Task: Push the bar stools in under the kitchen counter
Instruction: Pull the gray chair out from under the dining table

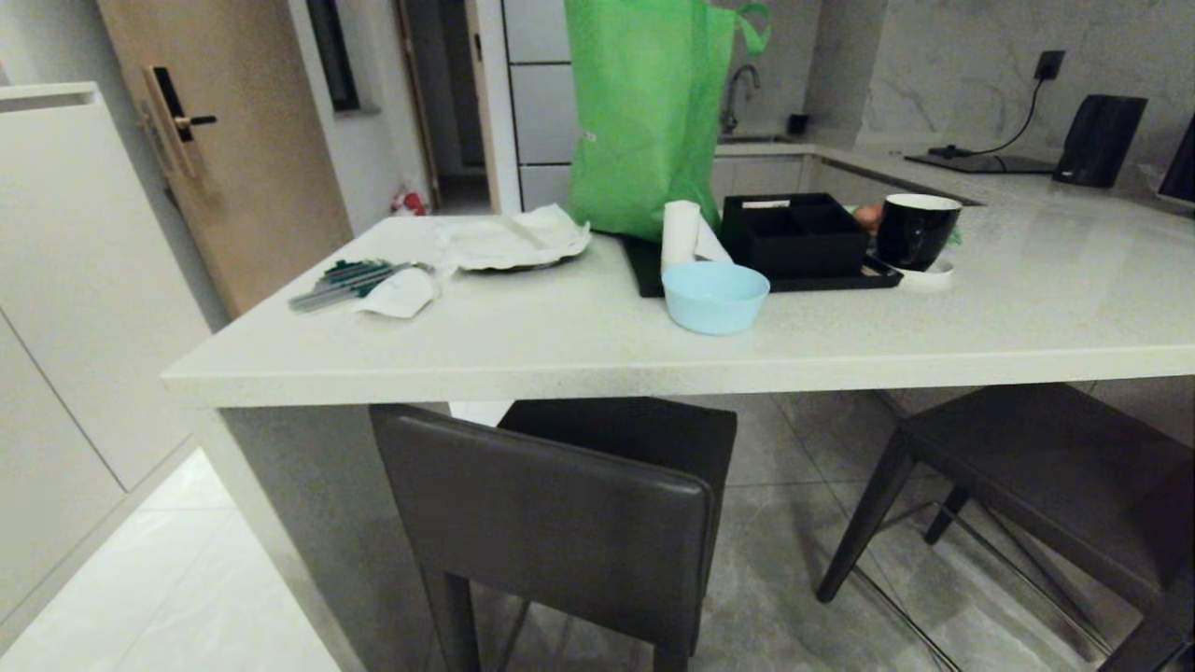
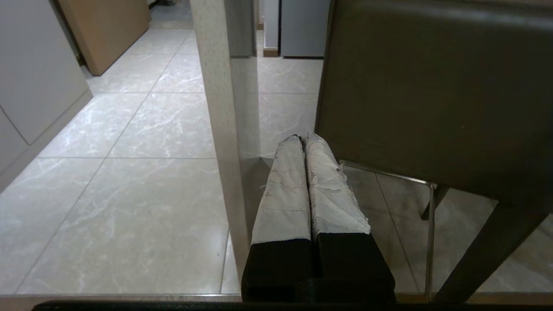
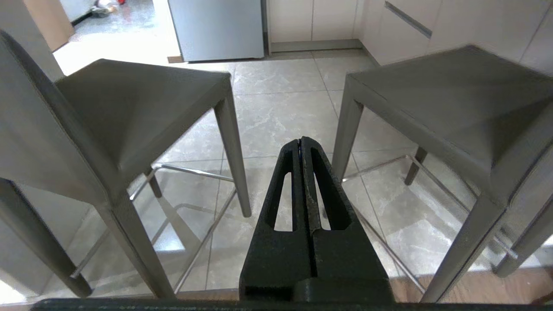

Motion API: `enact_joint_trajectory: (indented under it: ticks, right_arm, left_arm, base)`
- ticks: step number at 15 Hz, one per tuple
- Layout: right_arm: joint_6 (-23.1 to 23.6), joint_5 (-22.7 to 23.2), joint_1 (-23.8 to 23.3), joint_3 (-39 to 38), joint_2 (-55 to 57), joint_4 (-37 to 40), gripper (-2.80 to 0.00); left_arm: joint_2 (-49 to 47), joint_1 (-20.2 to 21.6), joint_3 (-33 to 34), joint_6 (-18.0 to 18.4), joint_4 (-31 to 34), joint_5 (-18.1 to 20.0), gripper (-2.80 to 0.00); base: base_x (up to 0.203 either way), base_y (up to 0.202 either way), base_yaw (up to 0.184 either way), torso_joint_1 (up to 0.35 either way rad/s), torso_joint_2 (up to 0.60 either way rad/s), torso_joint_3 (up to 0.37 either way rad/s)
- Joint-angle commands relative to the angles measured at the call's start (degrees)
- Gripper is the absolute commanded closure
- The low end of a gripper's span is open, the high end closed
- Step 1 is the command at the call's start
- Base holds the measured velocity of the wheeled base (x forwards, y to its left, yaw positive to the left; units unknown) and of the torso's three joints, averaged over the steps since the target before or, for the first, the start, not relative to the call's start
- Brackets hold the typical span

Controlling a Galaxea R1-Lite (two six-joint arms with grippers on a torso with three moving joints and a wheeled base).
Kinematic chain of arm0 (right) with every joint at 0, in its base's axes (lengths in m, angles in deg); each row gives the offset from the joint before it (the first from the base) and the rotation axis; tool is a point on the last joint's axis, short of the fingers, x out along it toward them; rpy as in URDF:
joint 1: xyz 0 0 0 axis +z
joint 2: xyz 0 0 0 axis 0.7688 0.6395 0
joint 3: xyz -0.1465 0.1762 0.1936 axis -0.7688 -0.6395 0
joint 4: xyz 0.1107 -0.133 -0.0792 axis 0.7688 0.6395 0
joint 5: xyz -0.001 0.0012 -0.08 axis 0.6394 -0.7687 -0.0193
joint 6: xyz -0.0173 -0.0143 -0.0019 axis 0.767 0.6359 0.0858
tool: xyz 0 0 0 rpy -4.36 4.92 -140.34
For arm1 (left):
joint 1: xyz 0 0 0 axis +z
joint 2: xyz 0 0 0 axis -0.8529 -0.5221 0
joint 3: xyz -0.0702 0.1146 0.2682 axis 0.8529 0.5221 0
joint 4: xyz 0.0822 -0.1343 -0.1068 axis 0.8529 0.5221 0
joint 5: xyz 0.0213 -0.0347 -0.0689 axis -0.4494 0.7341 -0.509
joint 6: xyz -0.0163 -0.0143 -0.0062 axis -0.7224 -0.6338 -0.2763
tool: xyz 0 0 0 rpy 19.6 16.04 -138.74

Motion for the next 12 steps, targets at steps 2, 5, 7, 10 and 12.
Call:
enact_joint_trajectory:
  ticks: [2, 5, 7, 10, 12]
  right_arm:
    - [0.0, 0.0, 0.06, 0.0, -0.02, 0.0, 0.0]
    - [0.0, 0.0, 0.04, 0.0, -0.02, 0.0, 0.0]
    - [0.07, 0.0, 0.06, 0.0, -0.02, 0.0, 0.0]
    - [0.17, 0.0, 0.06, 0.0, -0.02, -0.09, 0.0]
    - [0.26, 0.08, 0.06, 0.0, -0.02, -0.09, 0.0]
  left_arm:
    - [0.2, 0.06, 0.18, -0.04, -0.02, 0.02, 0.0]
    - [0.28, 0.06, 0.18, -0.04, -0.02, 0.02, 0.0]
    - [0.24, -0.02, 0.18, -0.04, -0.02, 0.02, 0.0]
    - [0.2, -0.02, -0.18, 0.09, 1.22, -0.07, 0.0]
    - [0.29, 0.07, -0.35, 0.14, 1.48, -0.07, 0.0]
  base:
    - [0.0, 0.0, 0.0, -0.161, 0.43, 0.256]
    - [0.0, 0.0, 0.0, -0.168, 0.46, 0.285]
    - [0.0, 0.0, 0.0, -0.154, 0.45, 0.296]
    - [0.0, 0.0, 0.0, -0.093, 0.29, 0.192]
    - [0.0, 0.0, 0.0, -0.017, 0.07, 0.052]
